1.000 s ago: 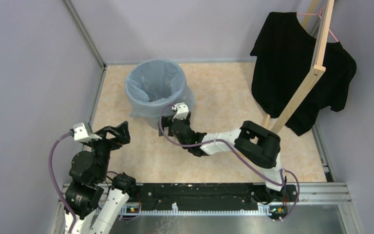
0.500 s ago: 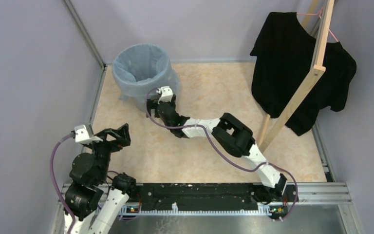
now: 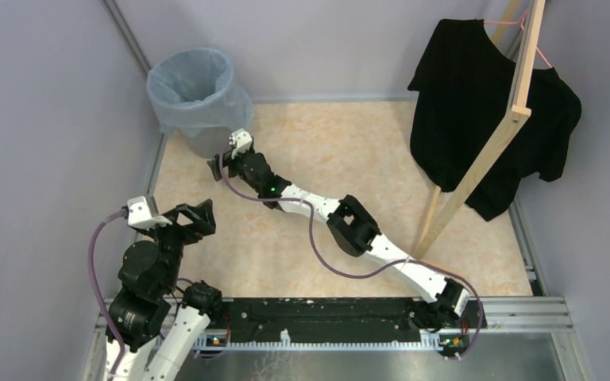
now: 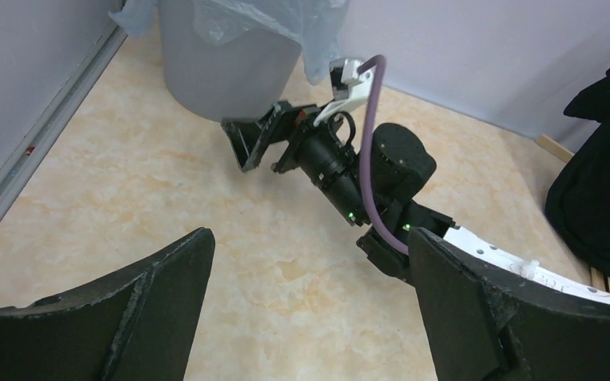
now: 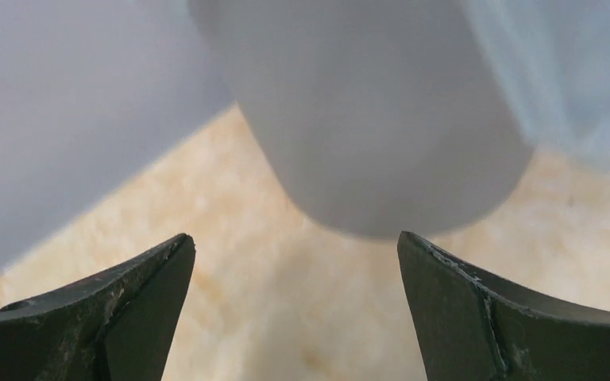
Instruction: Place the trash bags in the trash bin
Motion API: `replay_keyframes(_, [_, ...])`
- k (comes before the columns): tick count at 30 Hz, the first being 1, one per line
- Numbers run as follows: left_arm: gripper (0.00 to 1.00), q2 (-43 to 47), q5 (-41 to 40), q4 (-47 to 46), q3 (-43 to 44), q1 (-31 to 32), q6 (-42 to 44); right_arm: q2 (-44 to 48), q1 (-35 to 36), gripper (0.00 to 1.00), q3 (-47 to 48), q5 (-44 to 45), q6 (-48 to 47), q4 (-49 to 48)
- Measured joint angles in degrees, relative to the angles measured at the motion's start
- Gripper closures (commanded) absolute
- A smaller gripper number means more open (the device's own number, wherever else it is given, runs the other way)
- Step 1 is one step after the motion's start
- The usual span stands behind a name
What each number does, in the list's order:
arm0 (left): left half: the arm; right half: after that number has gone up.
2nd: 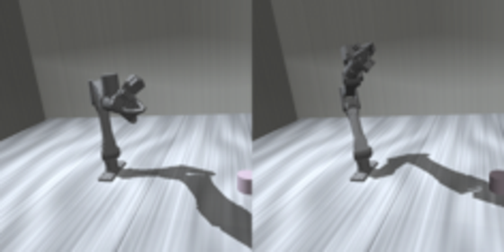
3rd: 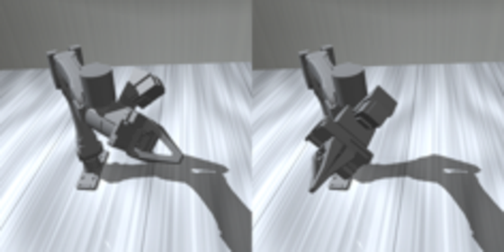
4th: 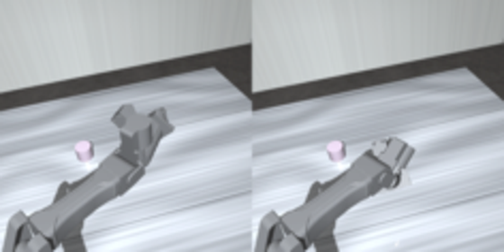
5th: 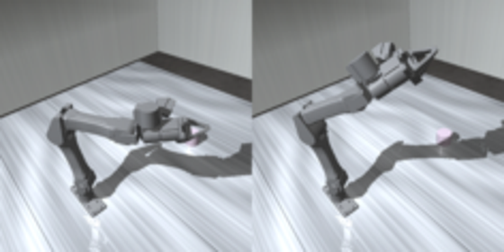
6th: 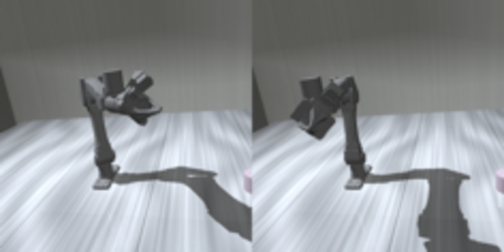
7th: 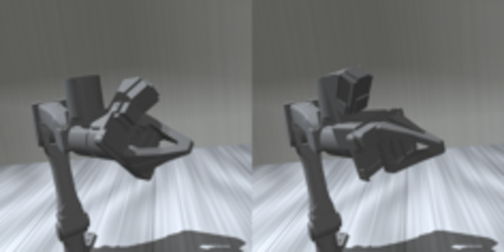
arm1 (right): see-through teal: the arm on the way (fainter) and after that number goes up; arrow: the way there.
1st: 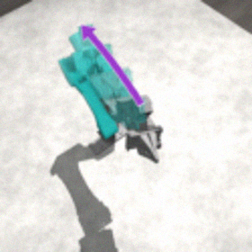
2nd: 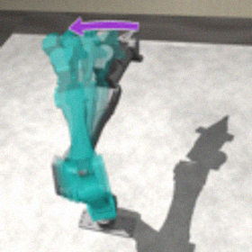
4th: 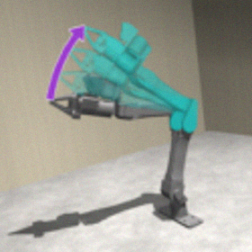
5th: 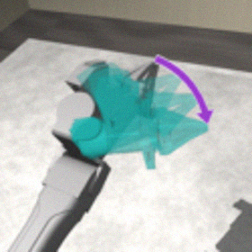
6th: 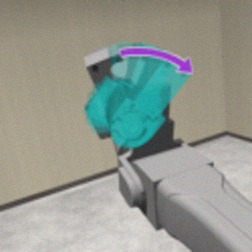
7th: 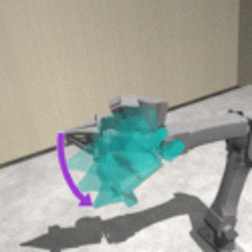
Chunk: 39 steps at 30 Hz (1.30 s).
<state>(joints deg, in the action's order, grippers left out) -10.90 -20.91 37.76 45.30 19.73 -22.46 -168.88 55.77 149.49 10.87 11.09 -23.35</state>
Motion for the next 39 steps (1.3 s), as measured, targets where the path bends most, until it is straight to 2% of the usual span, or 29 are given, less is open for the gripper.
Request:
replay_keyframes(5, [0.03,-2.60,0.09,0.00,-0.02,-1.01,0.15,6.51,-0.48,0.01,-16.92,-3.30,0.07,-1.42])
replay_keyframes(9, [0.02,-4.63,0.28,-0.02,-0.04,-1.90,0.20,16.44,-1.16,0.01,-32.87,-3.67,-0.13,-0.94])
replay_keyframes(12, [0.02,-5.07,0.44,0.00,-0.11,-2.54,0.26,29.46,-1.55,0.01,-49.94,-3.39,-0.15,-3.02])
replay_keyframes(15, [0.02,-5.09,0.50,-0.07,-0.15,-2.82,0.46,41.29,-1.57,0.01,-62.25,-3.50,-0.85,-5.09])
replay_keyframes(19, [0.02,-5.16,0.96,-0.09,-0.31,-3.02,0.98,55.63,-1.51,0.01,-72.22,-2.14,-1.55,-4.74])
replay_keyframes(22, [0.02,-5.14,1.36,-0.15,-0.46,-3.50,1.29,67.47,-0.98,0.01,-79.49,-0.17,-1.64,-0.92])
replay_keyframes(26, [0.02,-5.14,1.79,-0.24,-0.55,-3.91,1.46,83.54,1.46,0.01,-85.77,3.45,-0.90,8.15])
replay_keyframes(30, [0.01,-5.31,2.29,-0.63,-0.55,-3.89,1.68,99.19,6.80,0.01,-88.98,4.59,0.37,17.75])
replay_keyframes(35, [0.01,-6.54,6.80,-3.72,-0.68,-3.63,4.85,112.34,10.51,0.01,-86.60,2.84,3.13,32.57])
replay_keyframes(39, [0.01,-13.38,13.07,-4.37,7.89,-2.54,7.98,119.62,10.60,0.01,-81.70,0.50,5.11,40.46])
